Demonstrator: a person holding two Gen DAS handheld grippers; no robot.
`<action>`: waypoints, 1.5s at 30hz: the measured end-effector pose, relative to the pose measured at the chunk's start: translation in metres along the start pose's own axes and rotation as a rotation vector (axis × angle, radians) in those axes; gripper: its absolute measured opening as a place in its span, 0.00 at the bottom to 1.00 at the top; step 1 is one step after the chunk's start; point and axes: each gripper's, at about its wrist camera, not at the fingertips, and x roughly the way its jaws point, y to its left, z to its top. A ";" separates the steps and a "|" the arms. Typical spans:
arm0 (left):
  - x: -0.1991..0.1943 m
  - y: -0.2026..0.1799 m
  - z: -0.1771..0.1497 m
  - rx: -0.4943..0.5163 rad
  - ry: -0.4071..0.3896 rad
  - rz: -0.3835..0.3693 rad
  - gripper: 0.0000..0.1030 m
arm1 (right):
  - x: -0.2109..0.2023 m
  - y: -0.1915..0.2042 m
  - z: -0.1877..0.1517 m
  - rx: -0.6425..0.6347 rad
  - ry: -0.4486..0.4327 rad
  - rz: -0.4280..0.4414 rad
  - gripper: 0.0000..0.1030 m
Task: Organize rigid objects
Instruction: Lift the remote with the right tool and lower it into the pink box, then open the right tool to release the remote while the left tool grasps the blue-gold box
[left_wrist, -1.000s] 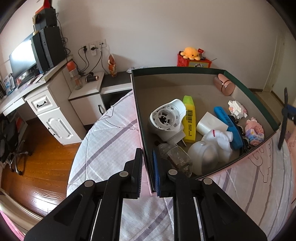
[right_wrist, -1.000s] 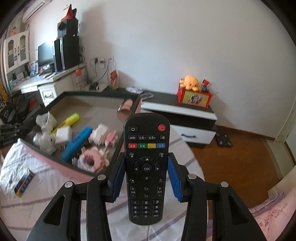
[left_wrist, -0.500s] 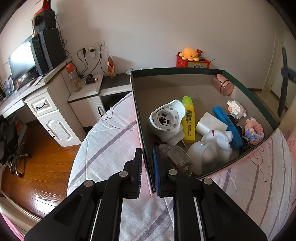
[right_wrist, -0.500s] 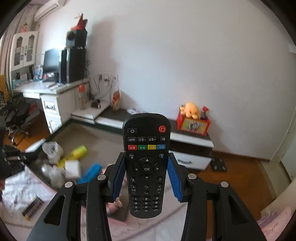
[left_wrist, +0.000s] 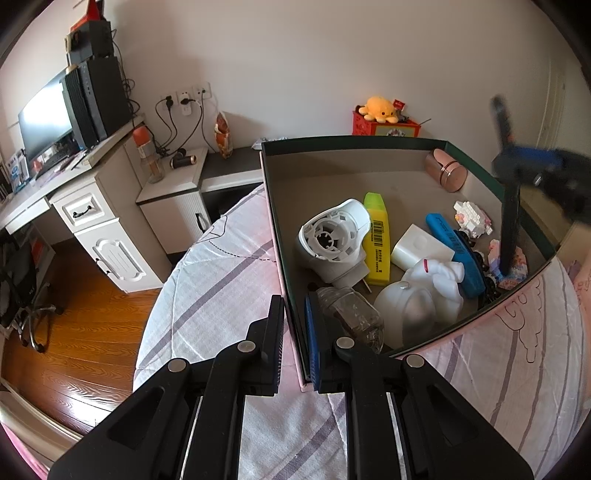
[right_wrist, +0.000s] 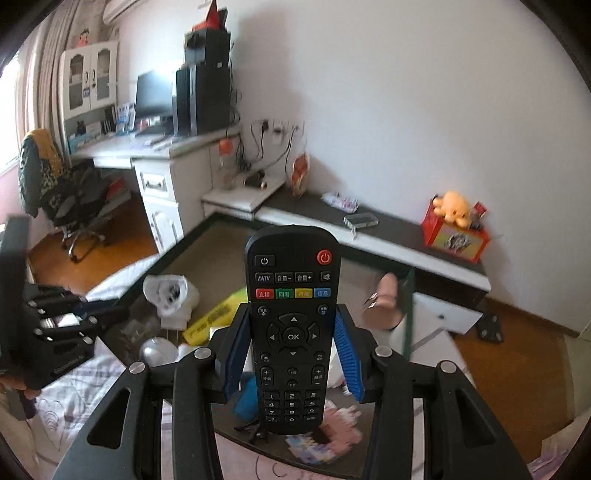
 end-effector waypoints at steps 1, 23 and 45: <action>0.000 0.001 0.000 0.001 0.000 -0.001 0.12 | 0.004 0.000 -0.002 0.006 0.014 0.005 0.44; -0.010 -0.004 -0.003 -0.012 -0.039 0.073 0.16 | -0.023 -0.026 -0.028 0.100 0.024 0.059 0.57; -0.070 -0.072 -0.062 0.072 -0.055 0.053 0.91 | -0.029 -0.080 -0.084 0.266 0.083 0.008 0.42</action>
